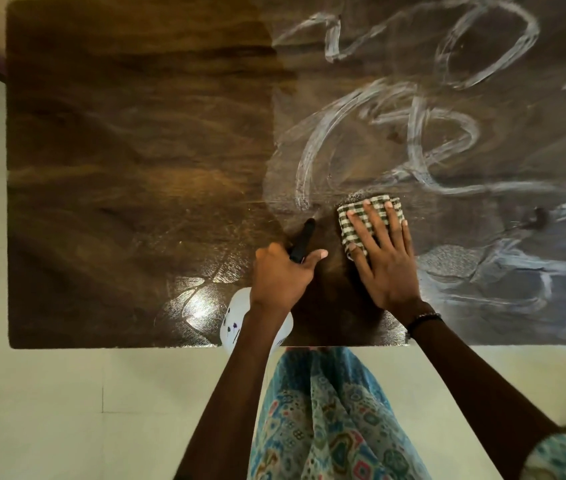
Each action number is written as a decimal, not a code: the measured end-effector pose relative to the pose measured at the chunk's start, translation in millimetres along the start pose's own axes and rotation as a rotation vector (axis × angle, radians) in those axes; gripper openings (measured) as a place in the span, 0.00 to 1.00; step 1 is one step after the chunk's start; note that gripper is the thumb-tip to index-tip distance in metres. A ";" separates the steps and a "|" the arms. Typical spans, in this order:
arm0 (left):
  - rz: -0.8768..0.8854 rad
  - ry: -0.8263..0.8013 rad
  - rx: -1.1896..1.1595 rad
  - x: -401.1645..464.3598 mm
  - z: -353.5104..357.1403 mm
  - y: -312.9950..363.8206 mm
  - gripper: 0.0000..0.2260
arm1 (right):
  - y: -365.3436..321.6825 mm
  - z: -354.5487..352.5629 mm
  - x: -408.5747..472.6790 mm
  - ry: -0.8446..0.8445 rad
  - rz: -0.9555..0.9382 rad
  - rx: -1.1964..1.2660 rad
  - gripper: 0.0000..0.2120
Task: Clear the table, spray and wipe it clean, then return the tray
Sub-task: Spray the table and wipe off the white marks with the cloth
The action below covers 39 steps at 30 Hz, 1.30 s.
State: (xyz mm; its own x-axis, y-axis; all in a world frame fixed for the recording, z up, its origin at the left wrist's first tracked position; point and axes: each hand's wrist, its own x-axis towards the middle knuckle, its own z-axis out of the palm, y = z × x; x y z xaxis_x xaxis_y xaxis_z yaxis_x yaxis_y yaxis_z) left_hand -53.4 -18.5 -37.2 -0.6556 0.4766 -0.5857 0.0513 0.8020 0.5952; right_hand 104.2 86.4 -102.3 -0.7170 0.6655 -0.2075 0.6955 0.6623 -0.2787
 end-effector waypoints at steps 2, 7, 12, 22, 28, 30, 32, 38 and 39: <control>0.022 0.011 0.015 1.7 1.4 1.5 0.26 | 0.8 -0.2 -1.3 -0.003 -0.009 -0.002 0.25; 0.008 0.001 0.014 5.5 -5.5 -2.4 0.28 | -1.4 -1.9 -0.8 0.011 -0.007 0.011 0.25; -0.033 0.042 0.001 9.4 -14.2 -2.8 0.25 | -0.4 -1.8 -0.7 0.007 -0.004 0.015 0.25; -0.038 0.043 -0.095 15.1 -35.2 1.2 0.17 | -6.3 -5.6 29.5 -0.019 0.001 0.017 0.25; -0.033 0.009 -0.132 19.8 -45.7 10.4 0.12 | -62.7 2.4 89.2 0.005 -0.108 0.028 0.26; -0.042 0.023 -0.140 20.8 -47.6 15.0 0.12 | -79.3 10.5 88.7 -0.024 -0.244 0.023 0.25; -0.057 0.018 -0.127 22.1 -49.0 18.6 0.10 | -81.6 16.0 71.2 -0.056 -0.364 0.018 0.23; -0.028 -0.015 -0.123 26.9 -54.1 19.3 0.11 | -6.2 -2.2 22.7 -0.094 -0.322 -0.086 0.25; -0.034 -0.021 -0.130 28.5 -54.8 18.8 0.10 | 1.4 -6.2 27.2 -0.082 -0.250 -0.069 0.25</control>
State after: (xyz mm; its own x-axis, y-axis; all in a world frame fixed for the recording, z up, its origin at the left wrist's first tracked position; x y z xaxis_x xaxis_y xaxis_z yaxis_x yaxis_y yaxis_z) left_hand -112.4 -9.6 -12.5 -0.6392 0.4582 -0.6176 -0.0701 0.7651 0.6401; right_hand 86.0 107.6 -102.5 -0.8666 0.4497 -0.2162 0.4956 0.8264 -0.2672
